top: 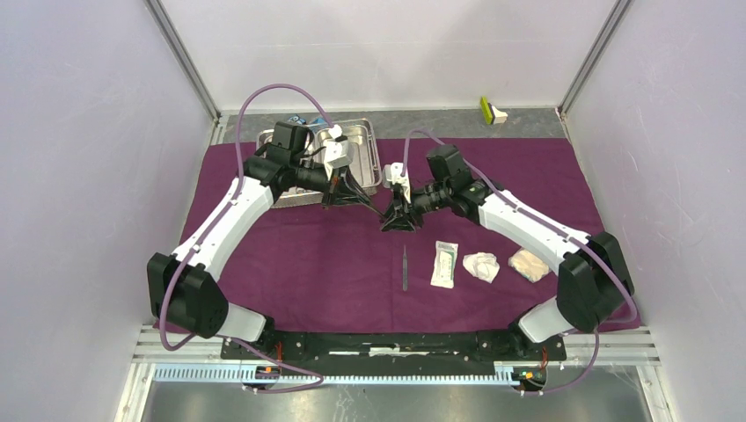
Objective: Open and lay out the surgical kit
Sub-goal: Place the medical item in the surgical kit.
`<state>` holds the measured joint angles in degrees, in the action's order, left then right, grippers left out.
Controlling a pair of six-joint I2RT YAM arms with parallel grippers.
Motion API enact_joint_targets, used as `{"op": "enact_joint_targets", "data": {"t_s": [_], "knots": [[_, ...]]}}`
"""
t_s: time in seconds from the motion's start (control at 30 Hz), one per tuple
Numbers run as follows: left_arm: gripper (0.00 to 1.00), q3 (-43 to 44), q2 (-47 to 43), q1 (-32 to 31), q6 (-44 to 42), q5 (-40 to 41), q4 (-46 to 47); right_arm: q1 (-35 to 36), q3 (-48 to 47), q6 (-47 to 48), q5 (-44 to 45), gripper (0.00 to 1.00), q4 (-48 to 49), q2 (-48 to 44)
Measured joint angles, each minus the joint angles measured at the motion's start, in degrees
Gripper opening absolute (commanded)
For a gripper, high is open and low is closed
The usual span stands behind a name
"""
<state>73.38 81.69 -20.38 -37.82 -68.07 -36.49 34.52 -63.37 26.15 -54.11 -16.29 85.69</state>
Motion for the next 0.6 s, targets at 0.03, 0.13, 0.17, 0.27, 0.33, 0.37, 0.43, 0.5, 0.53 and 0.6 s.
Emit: {"op": "enact_joint_targets", "data": {"t_s": [0.03,0.13,0.17,0.27,0.33,0.37,0.43,0.5,0.53,0.6], "knots": [[0.02,0.0,0.0,0.0,0.0,0.0,0.1,0.0,0.0,-0.2,-0.2,0.2,0.0,0.1],[0.05,0.0,0.0,0.0,0.0,-0.3,0.1,0.0,0.0,-0.6,-0.2,0.05,0.6,0.3],[0.09,0.0,0.0,0.0,0.0,-0.5,0.2,-0.1,0.0,-0.8,-0.1,0.03,0.8,0.3],[0.23,0.0,0.0,0.0,0.1,-0.9,0.3,-0.1,0.1,-2.5,0.4,0.0,1.6,0.3],[0.33,0.0,0.0,0.5,0.4,-1.1,0.9,-0.1,0.2,-3.7,0.5,0.0,2.6,0.3],[0.36,0.0,0.0,0.7,0.7,-1.2,1.2,0.0,0.2,-4.5,0.6,0.0,3.2,0.3],[0.42,0.0,0.0,2.0,2.9,-1.8,3.4,0.0,0.3,-6.5,0.7,0.0,4.9,0.3],[0.5,-0.7,-0.3,4.1,8.0,-2.8,8.7,0.0,0.4,-9.2,1.2,0.0,7.1,0.3],[0.53,-1.8,-0.8,5.2,11.5,-3.3,12.5,-0.1,0.4,-11.0,1.6,0.0,8.6,0.3],[0.6,-4.6,-2.0,7.2,18.9,-3.9,21.0,-0.5,0.4,-14.7,1.8,0.0,11.3,0.3]]}}
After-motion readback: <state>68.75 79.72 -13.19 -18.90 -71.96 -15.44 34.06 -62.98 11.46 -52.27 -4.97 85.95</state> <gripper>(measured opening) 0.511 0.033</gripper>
